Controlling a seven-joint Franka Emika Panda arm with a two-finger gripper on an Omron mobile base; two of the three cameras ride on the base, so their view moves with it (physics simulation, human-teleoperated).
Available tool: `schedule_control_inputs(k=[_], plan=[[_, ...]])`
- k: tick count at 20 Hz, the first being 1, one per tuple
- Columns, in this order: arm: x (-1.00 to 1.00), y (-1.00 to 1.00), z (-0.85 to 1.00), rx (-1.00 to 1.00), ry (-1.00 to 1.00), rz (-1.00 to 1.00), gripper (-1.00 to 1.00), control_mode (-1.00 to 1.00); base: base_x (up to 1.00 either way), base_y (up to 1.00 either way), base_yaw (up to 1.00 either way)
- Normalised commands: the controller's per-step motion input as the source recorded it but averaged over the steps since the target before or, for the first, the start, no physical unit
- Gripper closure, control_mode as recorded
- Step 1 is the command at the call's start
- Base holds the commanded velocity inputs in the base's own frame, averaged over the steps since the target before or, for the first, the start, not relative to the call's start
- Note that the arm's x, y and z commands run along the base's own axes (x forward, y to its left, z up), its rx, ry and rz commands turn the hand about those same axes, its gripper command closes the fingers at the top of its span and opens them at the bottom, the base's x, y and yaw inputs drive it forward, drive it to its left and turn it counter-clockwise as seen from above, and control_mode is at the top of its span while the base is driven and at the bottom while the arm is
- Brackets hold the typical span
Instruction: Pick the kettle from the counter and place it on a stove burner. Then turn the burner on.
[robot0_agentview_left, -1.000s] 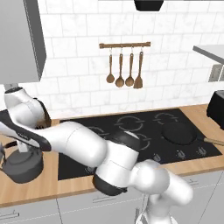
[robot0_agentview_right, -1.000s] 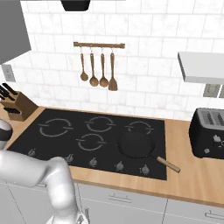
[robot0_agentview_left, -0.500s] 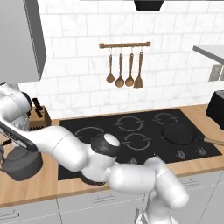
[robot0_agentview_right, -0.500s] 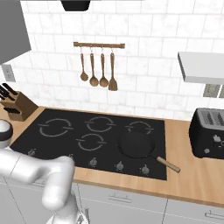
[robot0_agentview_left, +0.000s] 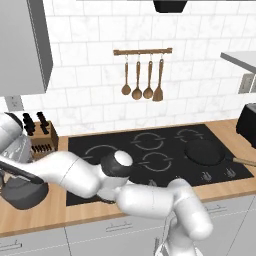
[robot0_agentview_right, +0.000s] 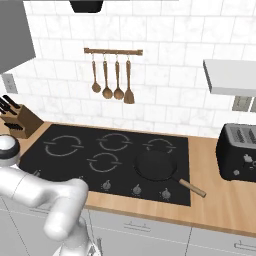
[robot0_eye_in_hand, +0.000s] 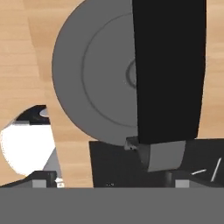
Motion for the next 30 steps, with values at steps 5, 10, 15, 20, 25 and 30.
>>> schedule_control_inputs(k=[5, 10, 15, 20, 25, 30], plan=[[-0.36, -0.60, 0.03, 0.00, -0.36, 0.08, -1.00, -1.00, 0.00, 0.00, 0.00], [0.04, -0.19, -0.04, 0.00, -0.17, 0.10, -1.00, -1.00, 0.00, 0.00, 0.00], [0.31, 0.00, -0.66, -0.01, 0.08, 0.12, -1.00, -1.00, 0.00, 0.00, 0.00], [0.53, 0.00, -0.29, 0.00, 0.09, 0.07, -1.00, -1.00, 0.00, 0.00, 0.00], [0.37, 0.08, -0.32, -0.04, 0.19, 0.06, 1.00, -1.00, 0.00, 0.00, 0.00], [-0.14, 0.00, -0.49, -0.07, 0.17, 0.08, 1.00, -1.00, 0.00, 0.00, 0.00]])
